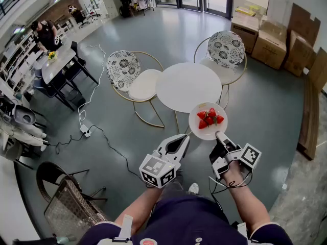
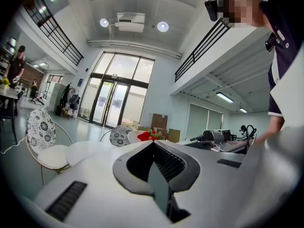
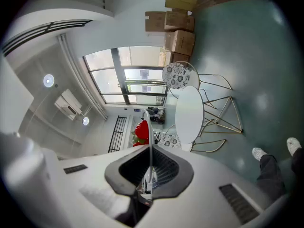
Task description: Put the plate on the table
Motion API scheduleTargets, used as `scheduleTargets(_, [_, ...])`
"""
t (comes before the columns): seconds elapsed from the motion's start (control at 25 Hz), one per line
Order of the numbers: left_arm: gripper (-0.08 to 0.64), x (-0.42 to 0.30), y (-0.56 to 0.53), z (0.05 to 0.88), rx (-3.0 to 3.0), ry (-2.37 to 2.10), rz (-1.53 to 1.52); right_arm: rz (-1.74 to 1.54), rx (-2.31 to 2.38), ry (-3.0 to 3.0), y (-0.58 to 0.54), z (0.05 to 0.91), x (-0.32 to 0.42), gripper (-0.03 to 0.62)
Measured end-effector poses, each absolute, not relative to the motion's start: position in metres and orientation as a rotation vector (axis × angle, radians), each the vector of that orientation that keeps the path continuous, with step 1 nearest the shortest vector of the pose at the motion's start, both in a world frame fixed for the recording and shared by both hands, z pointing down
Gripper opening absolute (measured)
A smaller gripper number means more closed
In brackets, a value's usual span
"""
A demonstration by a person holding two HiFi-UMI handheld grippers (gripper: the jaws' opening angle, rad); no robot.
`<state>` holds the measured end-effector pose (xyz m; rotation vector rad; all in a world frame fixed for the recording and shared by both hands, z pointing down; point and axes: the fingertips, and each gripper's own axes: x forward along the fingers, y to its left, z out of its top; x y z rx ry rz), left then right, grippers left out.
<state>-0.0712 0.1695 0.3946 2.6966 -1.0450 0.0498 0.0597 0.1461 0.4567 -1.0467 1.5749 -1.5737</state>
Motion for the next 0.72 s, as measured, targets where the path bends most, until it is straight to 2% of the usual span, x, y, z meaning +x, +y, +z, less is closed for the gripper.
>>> scheduleTargets(0.72, [0.006,-0.0704,0.1744,0.3960,2.694,-1.037,0.065,-1.588,-1.051,1.555,0.1481,0.4568,0.0604,0.017])
